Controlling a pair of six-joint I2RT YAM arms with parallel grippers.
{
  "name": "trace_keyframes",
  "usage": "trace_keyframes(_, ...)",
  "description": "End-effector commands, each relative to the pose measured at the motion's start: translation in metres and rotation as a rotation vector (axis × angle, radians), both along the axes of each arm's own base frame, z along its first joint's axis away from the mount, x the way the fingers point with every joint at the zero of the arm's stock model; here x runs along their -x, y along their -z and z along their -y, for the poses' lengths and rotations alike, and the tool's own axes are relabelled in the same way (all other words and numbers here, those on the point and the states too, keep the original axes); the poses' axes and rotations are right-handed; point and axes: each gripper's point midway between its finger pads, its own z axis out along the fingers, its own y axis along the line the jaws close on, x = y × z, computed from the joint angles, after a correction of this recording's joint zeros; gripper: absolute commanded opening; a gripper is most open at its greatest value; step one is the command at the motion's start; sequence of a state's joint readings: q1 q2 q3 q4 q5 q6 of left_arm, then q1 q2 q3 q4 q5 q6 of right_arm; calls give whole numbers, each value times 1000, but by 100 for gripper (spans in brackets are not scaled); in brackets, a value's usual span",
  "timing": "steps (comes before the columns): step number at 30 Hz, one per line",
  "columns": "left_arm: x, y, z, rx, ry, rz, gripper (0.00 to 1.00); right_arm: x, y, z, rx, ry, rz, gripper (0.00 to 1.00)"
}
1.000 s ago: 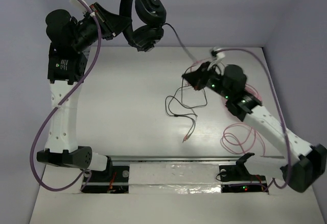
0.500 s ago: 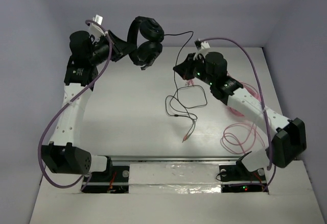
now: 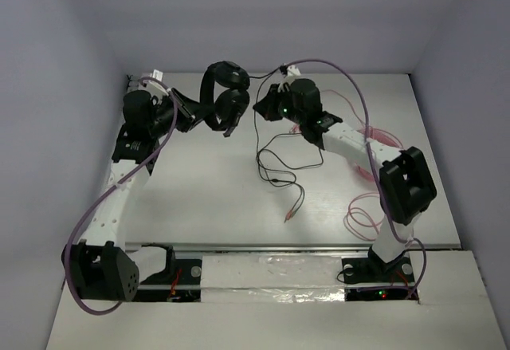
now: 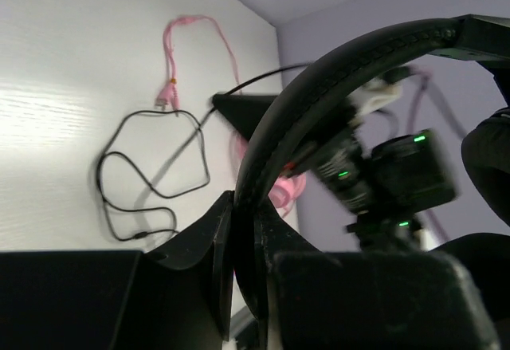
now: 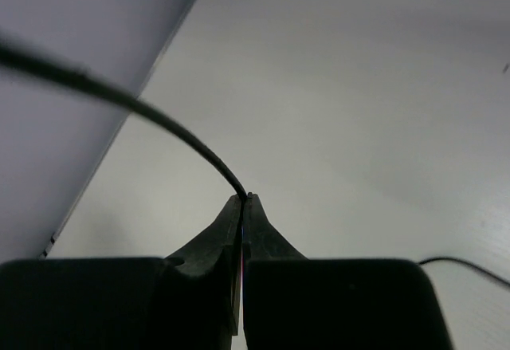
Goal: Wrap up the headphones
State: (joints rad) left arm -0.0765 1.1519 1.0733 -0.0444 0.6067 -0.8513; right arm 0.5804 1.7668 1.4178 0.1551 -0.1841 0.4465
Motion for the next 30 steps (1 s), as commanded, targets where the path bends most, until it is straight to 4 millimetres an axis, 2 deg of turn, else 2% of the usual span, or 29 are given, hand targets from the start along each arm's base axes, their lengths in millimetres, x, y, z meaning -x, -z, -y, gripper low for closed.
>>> trace_keyframes(1, -7, -33, 9, 183, 26, 96, 0, 23, 24, -29, -61, -90, -30, 0)
trace_keyframes(4, -16, -43, 10, 329, 1, 86, 0, 40, 35, -43, -64, -132, -37, 0)
trace_keyframes(5, -18, -47, 9, 388, -17, 60, 0, 52, 45, -48, -57, -154, -53, 0)
trace_keyframes(7, -24, -51, 3, 452, -59, 83, 0, 65, 44, -56, -80, -183, -50, 0)
trace_keyframes(8, -25, -53, 2, 486, -62, 81, 0, 78, 55, -61, -70, -204, -67, 0)
trace_keyframes(12, -31, -53, -3, 647, -87, 38, 0, 101, 61, -72, -57, -234, -69, 0)
trace_keyframes(13, -34, -52, -1, 658, -95, 35, 0, 99, 63, -70, -53, -214, -68, 0)
trace_keyframes(15, -36, -51, -2, 668, -125, 34, 0, 107, 62, -73, -51, -200, -64, 0)
trace_keyframes(18, -50, -43, -16, 577, -261, 44, 0, 117, 57, -78, -27, -193, -58, 0)
trace_keyframes(19, -53, -47, -21, 523, -293, 83, 0, 130, 57, -87, -6, -216, -62, 0)
trace_keyframes(20, -59, -38, -31, 497, -370, 67, 0, 137, 55, -90, 9, -224, -56, 0)
trace_keyframes(22, -63, -34, -42, 467, -440, 77, 0, 156, 52, -97, 52, -242, -40, 0)
trace_keyframes(24, -67, -28, -50, 374, -487, 91, 0, 167, 50, -99, 70, -251, -32, 0)
trace_keyframes(26, -71, -22, -69, 297, -592, 93, 0, 177, 49, -97, 83, -256, -41, 0)
trace_keyframes(28, -68, -17, -75, 264, -621, 107, 0, 185, 49, -98, 91, -269, -50, 0)
trace_keyframes(30, -68, -14, -72, 220, -630, 120, 0, 197, 45, -102, 92, -294, -41, 0)
